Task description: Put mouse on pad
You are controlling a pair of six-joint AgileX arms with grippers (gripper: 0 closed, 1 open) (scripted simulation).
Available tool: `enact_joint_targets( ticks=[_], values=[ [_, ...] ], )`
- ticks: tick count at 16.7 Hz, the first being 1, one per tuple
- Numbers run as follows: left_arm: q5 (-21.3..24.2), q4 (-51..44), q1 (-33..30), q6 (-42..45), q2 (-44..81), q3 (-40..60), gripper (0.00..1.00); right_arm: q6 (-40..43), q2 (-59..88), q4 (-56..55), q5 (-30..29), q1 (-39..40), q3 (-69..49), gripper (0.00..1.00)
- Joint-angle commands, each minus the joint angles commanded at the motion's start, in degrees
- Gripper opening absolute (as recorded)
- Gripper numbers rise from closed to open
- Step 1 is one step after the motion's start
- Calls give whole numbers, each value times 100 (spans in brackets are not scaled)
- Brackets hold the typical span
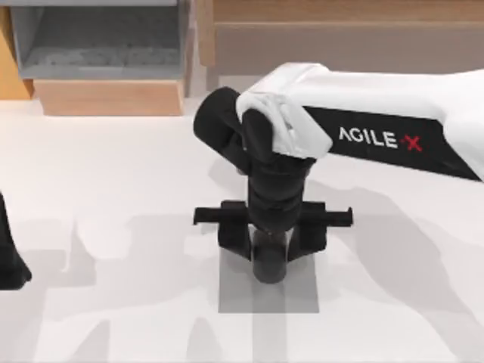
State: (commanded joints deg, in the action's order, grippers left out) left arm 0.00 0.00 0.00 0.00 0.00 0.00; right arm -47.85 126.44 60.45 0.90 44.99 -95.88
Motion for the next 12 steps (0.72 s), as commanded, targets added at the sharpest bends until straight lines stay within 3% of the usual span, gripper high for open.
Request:
enact_joint_targets(
  ticks=[6, 12],
  values=[
    [0, 0, 0, 0, 0, 0, 100, 0, 0, 0, 0, 0, 0, 98],
    [0, 0, 0, 0, 0, 0, 100, 0, 0, 0, 0, 0, 0, 100]
  ],
)
